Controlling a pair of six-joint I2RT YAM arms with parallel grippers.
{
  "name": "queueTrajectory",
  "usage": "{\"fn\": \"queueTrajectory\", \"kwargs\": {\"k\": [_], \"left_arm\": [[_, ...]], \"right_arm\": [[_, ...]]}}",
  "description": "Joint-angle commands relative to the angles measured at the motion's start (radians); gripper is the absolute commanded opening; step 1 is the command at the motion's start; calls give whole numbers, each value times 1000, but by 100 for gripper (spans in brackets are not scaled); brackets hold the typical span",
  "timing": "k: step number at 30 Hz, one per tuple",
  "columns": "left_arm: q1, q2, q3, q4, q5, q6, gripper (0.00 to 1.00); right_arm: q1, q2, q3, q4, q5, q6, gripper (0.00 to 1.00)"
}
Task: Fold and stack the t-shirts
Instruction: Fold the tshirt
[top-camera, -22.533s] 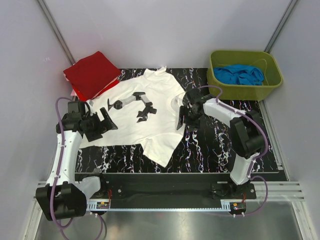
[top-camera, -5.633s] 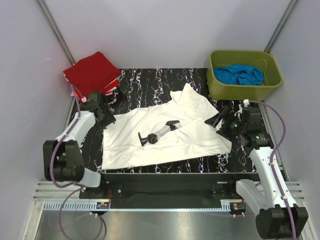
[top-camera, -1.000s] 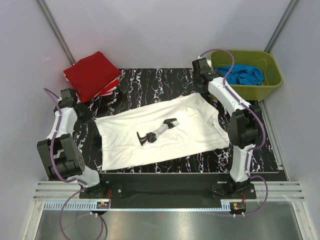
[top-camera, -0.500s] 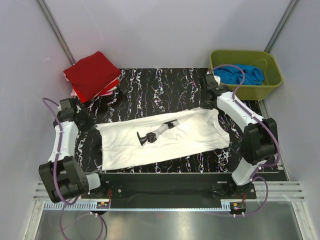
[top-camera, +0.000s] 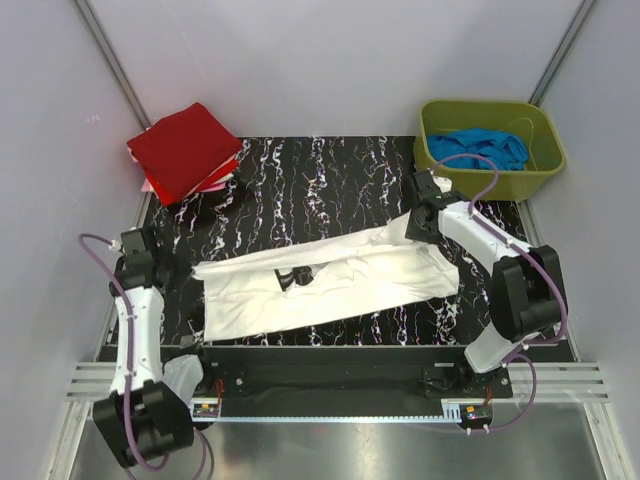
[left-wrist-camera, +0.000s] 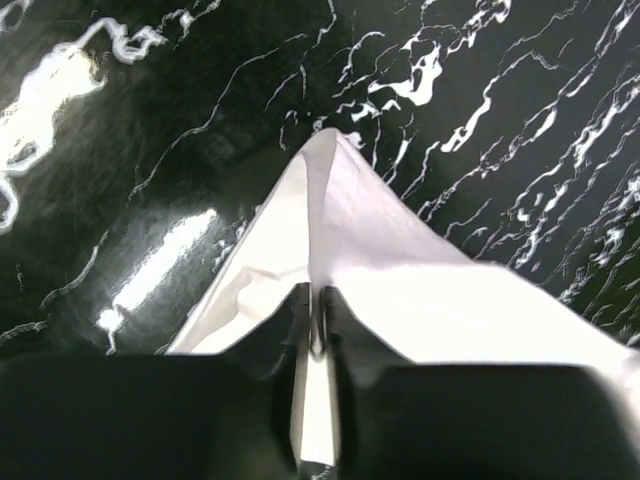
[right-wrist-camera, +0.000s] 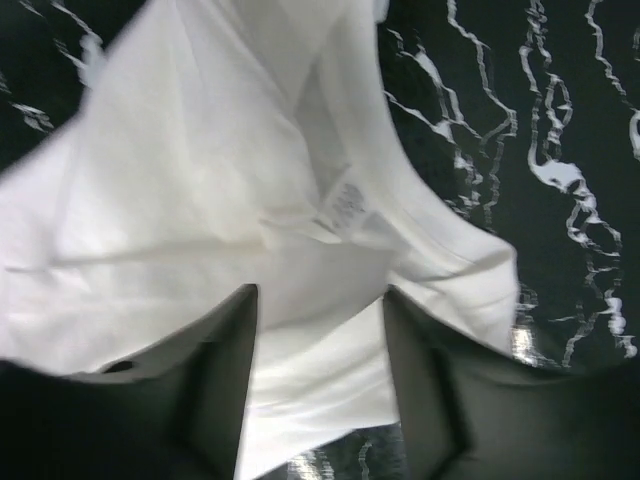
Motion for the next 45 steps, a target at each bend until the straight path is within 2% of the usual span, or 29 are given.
{"fn": "queueTrajectory", "kwargs": {"k": [1,4,6,9,11,13,14,16,18,22,27,30,31,33,40,41,43,44,45], "left_arm": [[7,-155,-20,-27,-69,-82,25],[7,-203,17,-51,-127,-82,30],[9,-203,72,-59,-143,-74,35],[7,-197,100,-42,-112,-60,36],[7,-192,78,23,-94,-40,36],[7,-159,32,98,3,-22,35],[7,-137,18,132,47,-16,29],[-3,-61,-25,232,139,-1,27],[-68,16,-23,257,140,18,27],[-267,261,52,290,103,58,22],[-404,475,116,343,136,69,21],[-448,675,155,340,168,95,18],[-457,711,156,343,175,102,13],[-462,786,137,353,188,108,10],[-520,724,51,329,193,46,11],[-533,714,44,315,189,38,11],[-572,675,14,281,176,7,12],[-586,659,-3,277,176,-8,12],[-597,641,-29,283,214,-25,13]], "right_arm": [[-49,-62,-67,-2,31,68,65],[-86,-90,-115,-3,14,83,83],[-100,-114,-142,9,14,80,84],[-105,-149,-147,9,9,69,84],[-105,-165,-144,8,-35,68,84],[-103,-173,-151,23,-96,71,84],[-105,-176,-156,34,-168,74,83],[-95,-165,-177,69,-233,80,82],[-80,-127,-184,83,-286,94,81],[-42,-38,-162,98,-340,104,80],[-17,128,-70,66,-388,94,81],[-16,221,12,48,-406,74,82],[-14,249,43,38,-409,66,82],[-16,341,160,2,-426,42,82],[0,671,624,-161,-474,5,81],[1,714,748,-202,-486,2,80],[3,843,886,-244,-498,3,80],[3,887,1025,-273,-504,5,80],[3,976,1103,-285,-512,5,79]]}}
